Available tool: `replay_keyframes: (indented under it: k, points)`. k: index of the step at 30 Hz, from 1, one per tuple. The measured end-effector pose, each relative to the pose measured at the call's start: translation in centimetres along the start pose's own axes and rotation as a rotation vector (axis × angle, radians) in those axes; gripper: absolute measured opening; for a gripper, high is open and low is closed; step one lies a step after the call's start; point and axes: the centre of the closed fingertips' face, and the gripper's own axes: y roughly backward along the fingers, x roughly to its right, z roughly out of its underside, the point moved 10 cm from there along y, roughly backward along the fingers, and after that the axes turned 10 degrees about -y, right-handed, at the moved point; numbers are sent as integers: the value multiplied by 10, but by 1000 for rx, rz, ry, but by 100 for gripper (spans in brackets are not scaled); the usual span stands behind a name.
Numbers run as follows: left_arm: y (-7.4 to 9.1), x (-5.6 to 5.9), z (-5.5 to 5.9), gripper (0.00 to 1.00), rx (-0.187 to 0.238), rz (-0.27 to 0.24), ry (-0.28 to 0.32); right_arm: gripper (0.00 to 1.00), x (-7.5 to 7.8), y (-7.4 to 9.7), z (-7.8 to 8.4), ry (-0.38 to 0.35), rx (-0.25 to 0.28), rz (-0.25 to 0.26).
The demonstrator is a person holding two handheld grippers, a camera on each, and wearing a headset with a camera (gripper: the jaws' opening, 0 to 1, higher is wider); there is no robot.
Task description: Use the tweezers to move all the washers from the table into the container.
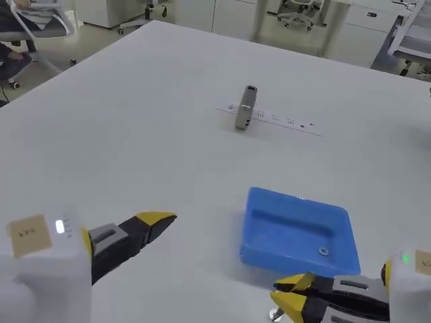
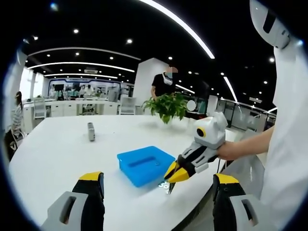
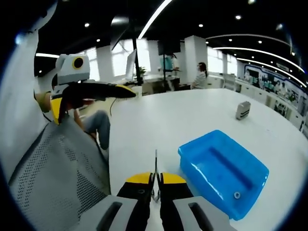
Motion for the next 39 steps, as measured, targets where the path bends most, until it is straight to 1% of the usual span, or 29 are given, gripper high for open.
replay_keyframes:
  k: [1,2,3,7,12,16,17,18,20,22,23,25,27,28,31,39]
  points:
    - [2,0,1,95,-1,-3,0,2,0,1,-1,-9,-10,0]
    - [2,-1,1,96,-2,-6,3,2,0,1,-2,0,-9,3]
    - [4,-1,2,96,0,-13,6,2,0,3,-3,6,-7,8]
    - [5,-1,2,96,-3,-22,4,2,2,9,-10,-10,8,6]
    - [5,-2,1,96,-2,-28,2,2,7,18,-20,-61,55,7]
    - [4,-3,1,95,-4,-31,-3,2,17,27,-28,-174,128,4]
    - [4,-3,1,95,-3,-31,-1,2,21,31,-30,-204,165,14]
    - [4,-3,1,95,-2,-31,0,2,23,33,-32,-232,181,13]
    - [4,-3,1,95,-4,-32,-3,2,31,38,-34,-293,228,31]
    - [5,-3,1,95,-5,-32,-2,2,37,42,-35,-323,258,35]
    - [5,-3,1,95,-6,-31,-2,2,41,45,-36,-354,282,42]
    - [5,-4,2,95,-6,-31,-3,2,45,47,-36,-382,286,39]
    - [6,-4,2,95,-7,-29,2,2,51,47,-37,-425,304,43]
    - [6,-4,2,95,-8,-28,1,3,52,47,-38,-434,307,46]
    - [6,-4,2,95,-9,-25,0,3,57,45,-39,-447,314,67]
    - [7,-6,-1,95,-1,-22,2,3,76,41,-38,-533,321,121]
